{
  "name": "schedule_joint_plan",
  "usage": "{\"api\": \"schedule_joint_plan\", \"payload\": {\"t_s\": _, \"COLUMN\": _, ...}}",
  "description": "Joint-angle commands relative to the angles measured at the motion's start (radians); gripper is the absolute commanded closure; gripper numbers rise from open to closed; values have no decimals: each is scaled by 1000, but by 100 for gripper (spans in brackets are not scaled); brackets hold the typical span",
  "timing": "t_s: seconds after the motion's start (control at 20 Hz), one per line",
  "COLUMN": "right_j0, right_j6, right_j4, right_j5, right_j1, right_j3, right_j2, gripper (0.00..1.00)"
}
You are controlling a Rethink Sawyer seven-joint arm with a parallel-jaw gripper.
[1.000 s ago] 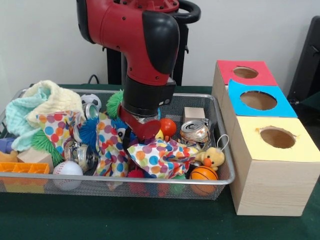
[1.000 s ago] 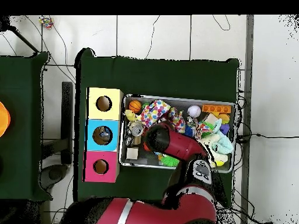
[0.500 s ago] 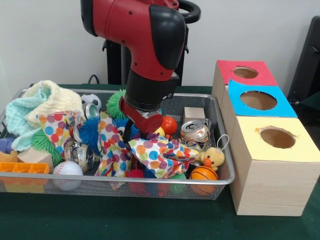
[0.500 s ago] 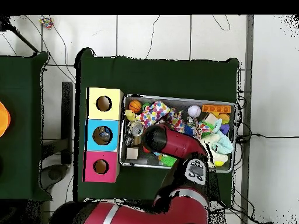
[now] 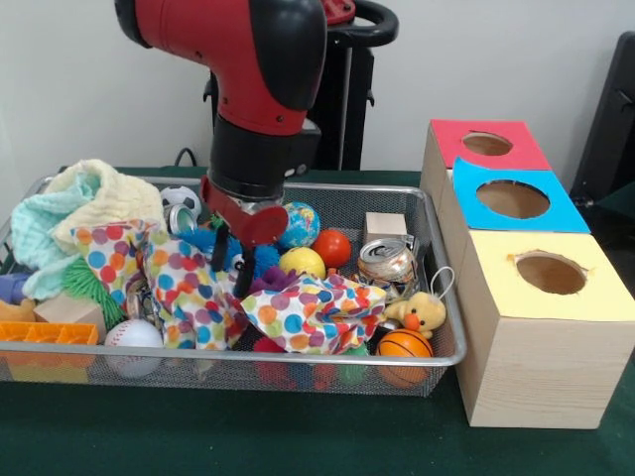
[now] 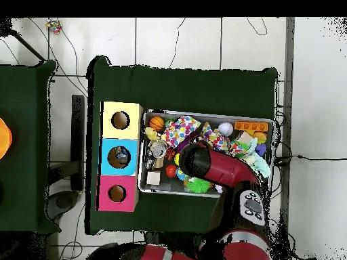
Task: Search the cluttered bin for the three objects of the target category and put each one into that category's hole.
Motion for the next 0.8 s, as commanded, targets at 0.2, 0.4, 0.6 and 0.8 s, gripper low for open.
{"api": "schedule_joint_plan", "payload": {"t_s": 0.2, "right_j0": -32, "right_j6": -53, "right_j4": -74, "right_j5": 122, "right_j1": -137, "right_j3": 59, "right_j2": 102, "gripper": 0}}
{"api": "schedule_joint_plan", "payload": {"t_s": 0.4, "right_j0": -15, "right_j6": -45, "right_j4": -75, "right_j5": 171, "right_j1": -197, "right_j3": 75, "right_j2": 96, "gripper": 0}}
{"api": "schedule_joint_plan", "payload": {"t_s": 0.6, "right_j0": -1, "right_j6": -24, "right_j4": -73, "right_j5": 188, "right_j1": -204, "right_j3": 75, "right_j2": 88, "gripper": 0}}
{"api": "schedule_joint_plan", "payload": {"t_s": 0.8, "right_j0": 18, "right_j6": -1, "right_j4": -65, "right_j5": 201, "right_j1": -203, "right_j3": 65, "right_j2": 81, "gripper": 0}}
